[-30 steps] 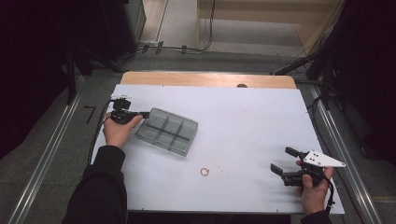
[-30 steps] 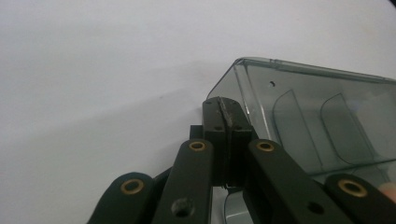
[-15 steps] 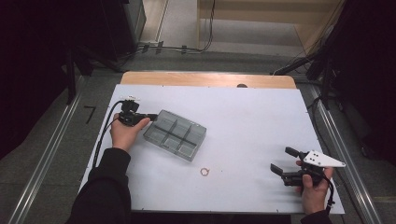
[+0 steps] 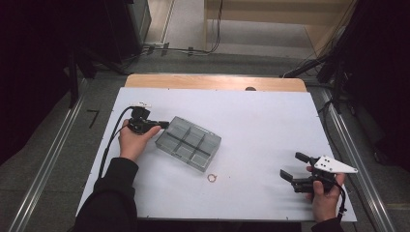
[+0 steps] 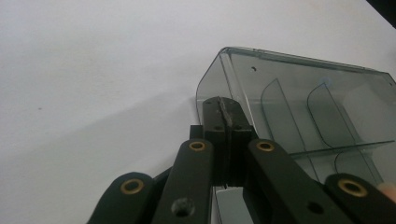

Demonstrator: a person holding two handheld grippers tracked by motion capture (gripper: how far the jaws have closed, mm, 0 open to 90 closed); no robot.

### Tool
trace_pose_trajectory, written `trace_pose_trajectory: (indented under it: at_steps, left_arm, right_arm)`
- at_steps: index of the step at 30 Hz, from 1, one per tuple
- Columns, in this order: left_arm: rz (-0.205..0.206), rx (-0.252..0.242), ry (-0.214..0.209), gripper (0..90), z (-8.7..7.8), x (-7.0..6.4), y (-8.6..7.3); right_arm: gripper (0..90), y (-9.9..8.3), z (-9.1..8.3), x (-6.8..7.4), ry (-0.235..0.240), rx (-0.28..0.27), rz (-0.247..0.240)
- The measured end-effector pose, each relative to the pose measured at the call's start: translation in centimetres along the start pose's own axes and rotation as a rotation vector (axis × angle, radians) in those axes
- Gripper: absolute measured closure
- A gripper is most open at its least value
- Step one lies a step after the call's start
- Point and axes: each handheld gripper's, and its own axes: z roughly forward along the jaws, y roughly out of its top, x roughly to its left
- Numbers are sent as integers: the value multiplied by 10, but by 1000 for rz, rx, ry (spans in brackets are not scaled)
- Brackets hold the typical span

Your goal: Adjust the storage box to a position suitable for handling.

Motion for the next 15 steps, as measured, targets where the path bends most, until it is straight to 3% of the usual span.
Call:
trace_pose_trajectory:
  at_steps: [15]
  left_arm:
    - [43,15,-10,900,1,-32,-16]
  right_arm:
    - [18,0,0,0,0,-1,-1]
